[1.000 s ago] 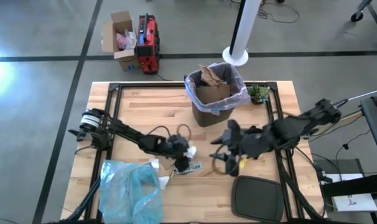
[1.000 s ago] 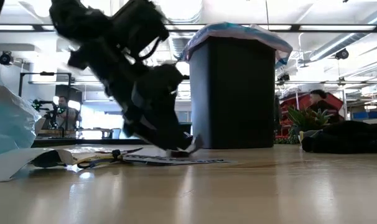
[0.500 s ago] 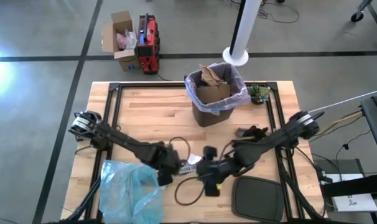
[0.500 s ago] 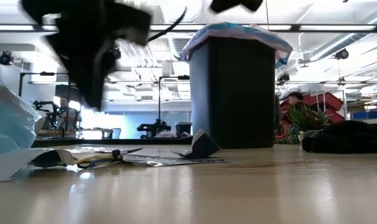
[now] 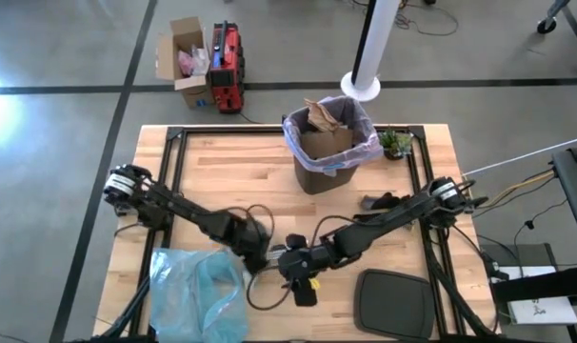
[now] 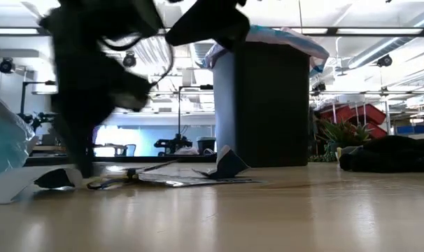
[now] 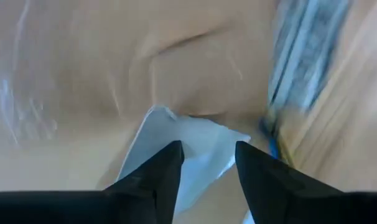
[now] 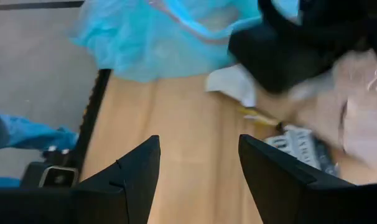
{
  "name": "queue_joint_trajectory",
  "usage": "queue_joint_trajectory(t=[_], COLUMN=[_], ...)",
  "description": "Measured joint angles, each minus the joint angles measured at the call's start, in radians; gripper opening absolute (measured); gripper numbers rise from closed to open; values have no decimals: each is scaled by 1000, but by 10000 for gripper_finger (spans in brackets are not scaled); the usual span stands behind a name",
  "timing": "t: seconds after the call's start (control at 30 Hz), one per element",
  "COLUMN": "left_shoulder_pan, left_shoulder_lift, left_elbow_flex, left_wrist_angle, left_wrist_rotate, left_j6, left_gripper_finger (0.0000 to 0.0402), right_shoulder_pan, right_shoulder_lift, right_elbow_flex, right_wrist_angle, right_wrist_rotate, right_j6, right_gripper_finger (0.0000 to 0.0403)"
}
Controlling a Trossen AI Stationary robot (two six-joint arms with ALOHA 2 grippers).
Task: Place trash/remove bag and relplace
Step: Put the white paper into the trash bin
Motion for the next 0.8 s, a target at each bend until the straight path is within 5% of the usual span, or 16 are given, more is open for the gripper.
queue_joint_trajectory(t=[0.13,0.33,0.5,0.8], left_shoulder_pan=[60,63,-18,-182], left_shoulder_lift=[7,-48,-147,-201], left_elbow_flex=[2,46,46,48], left_wrist_angle=[180,-120,-245,-62], left_wrist_rotate=[-16,-6,-30,-191], left_j6=[140,287,260,193], left_gripper_finger=[127,109,110,152], right_shoulder_pan=[-18,-19,-19,17], right_shoulder_lift=[0,5,-4,-186], right_elbow_flex=[0,0,-4,-143], right_wrist_angle=[-18,-47,-170,-411], right_wrist_rotate=[100,149,149,204], right_j6=[-44,-84,-74,48], right_gripper_finger=[204,203,203,187])
